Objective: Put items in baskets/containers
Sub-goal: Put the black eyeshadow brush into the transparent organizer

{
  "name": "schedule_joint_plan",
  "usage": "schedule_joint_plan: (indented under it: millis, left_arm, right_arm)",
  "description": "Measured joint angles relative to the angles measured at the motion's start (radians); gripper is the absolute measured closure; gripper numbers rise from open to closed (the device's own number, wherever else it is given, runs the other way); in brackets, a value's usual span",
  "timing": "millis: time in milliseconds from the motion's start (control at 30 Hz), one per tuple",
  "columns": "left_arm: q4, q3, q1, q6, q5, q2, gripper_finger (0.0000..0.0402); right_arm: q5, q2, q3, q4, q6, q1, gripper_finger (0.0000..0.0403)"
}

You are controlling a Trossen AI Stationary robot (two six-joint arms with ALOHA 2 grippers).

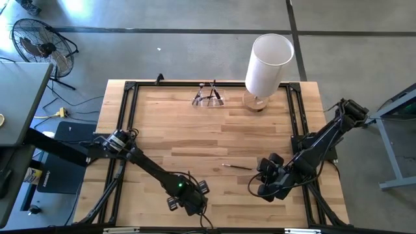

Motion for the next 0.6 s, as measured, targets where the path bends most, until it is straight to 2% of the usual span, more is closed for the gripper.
schedule_joint_plan:
  millis: [333, 600]
  left_arm:
    - [-0.02, 0.0, 0.015, -0.003, 0.112, 0.002, 0.0392]
    - [-0.044, 0.0, 0.074, -0.092, 0.18, 0.004, 0.0398]
  right_arm:
    - [0.012, 0.0, 0.0, -0.001, -0.002, 0.0, 0.04]
    - [0.023, 0.0, 0.0, -0.001, -0.003, 0.0, 0.0399]
